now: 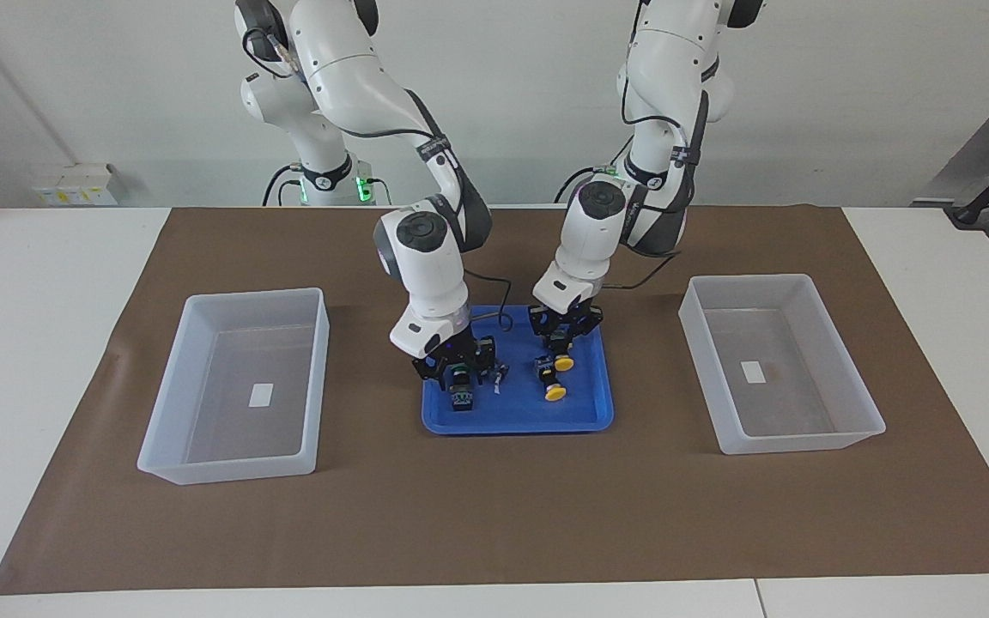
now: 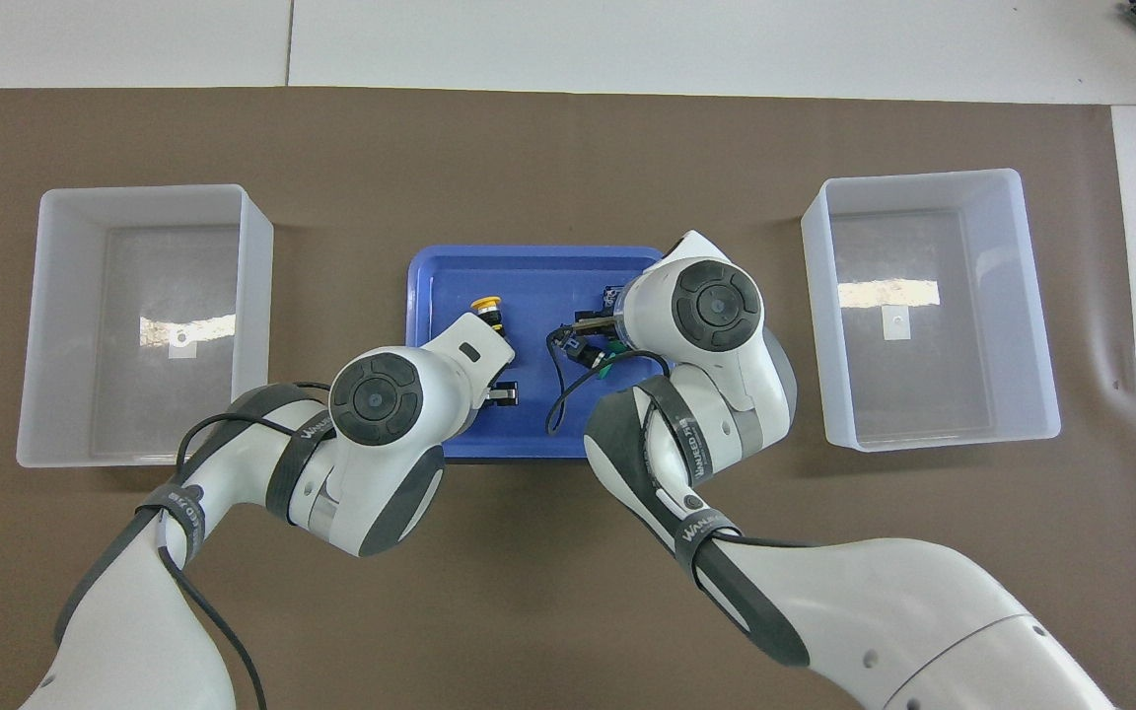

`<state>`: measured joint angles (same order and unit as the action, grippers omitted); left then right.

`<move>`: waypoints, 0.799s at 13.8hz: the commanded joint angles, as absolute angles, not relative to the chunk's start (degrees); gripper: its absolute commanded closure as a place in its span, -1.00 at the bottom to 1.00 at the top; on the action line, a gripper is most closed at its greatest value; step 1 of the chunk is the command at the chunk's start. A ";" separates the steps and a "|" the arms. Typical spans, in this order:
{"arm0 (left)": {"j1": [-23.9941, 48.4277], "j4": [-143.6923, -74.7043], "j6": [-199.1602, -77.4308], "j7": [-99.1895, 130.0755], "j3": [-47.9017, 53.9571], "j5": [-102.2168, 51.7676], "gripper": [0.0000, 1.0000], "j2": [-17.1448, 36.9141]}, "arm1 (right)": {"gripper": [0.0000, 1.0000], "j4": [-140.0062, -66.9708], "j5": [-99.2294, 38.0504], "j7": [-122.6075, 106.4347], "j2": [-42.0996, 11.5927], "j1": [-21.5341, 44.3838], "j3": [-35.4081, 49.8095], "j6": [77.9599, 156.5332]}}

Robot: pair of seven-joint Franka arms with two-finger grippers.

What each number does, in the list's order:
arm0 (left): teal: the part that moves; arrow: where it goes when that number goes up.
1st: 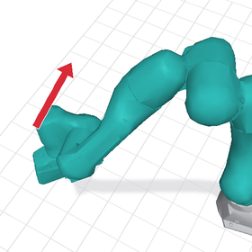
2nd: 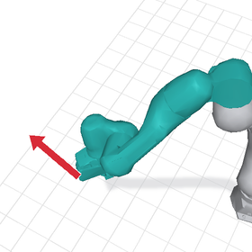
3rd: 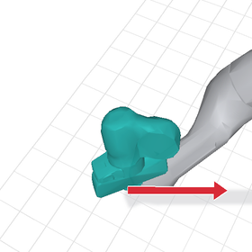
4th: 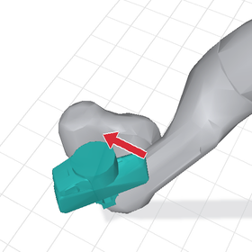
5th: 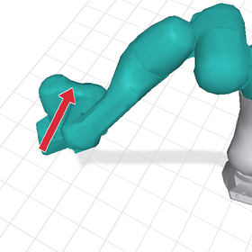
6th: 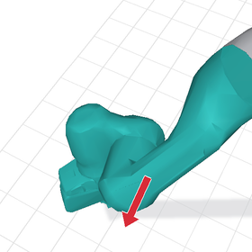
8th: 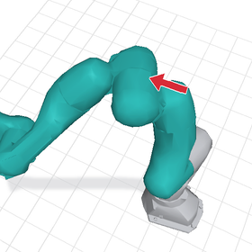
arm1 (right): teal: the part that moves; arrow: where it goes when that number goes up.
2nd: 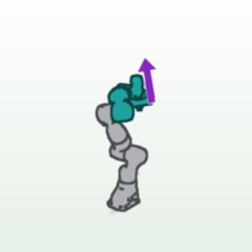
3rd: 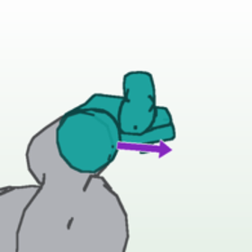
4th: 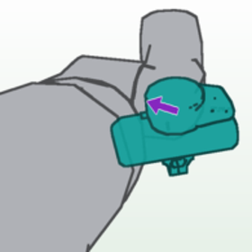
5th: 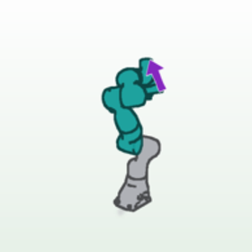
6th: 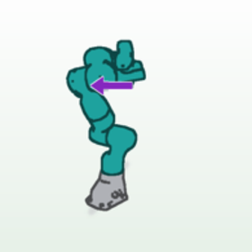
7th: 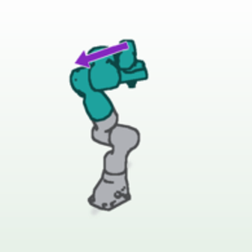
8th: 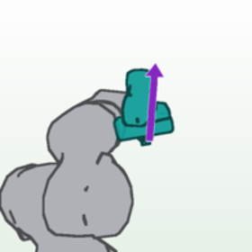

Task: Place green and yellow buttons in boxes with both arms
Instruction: 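Grasp a yellow button with the left gripper while the right gripper grasps a green button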

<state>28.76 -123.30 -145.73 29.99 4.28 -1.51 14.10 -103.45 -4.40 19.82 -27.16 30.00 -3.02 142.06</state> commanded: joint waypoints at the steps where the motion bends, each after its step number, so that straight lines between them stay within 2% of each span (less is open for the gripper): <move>1: 28.39 -123.05 -146.17 30.15 4.31 -2.02 1.00 14.06 | 0.54 -103.45 -4.48 20.39 -27.95 30.15 -2.99 142.30; 2: 28.39 -122.35 -144.94 30.15 4.31 -2.11 1.00 13.89 | 0.88 -103.71 -4.40 20.39 -27.95 30.15 -2.99 142.29; 3: 28.21 -120.78 -141.97 30.06 4.22 -2.02 1.00 13.19 | 1.00 -103.62 -4.31 20.48 -27.86 30.23 -2.99 141.69; 6: 24.98 -113.84 -130.46 29.53 4.04 -2.02 1.00 10.47 | 1.00 -101.70 -4.31 20.74 -26.73 29.80 -3.25 137.83; 11: 15.31 -103.64 -120.94 28.83 4.04 -1.93 1.00 8.52 | 1.00 -99.32 -4.92 21.27 -16.28 23.57 -3.60 125.35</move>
<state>18.90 -106.88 -123.50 29.67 3.62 -1.50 8.19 -98.46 -4.39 21.20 -20.95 26.77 -4.13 129.23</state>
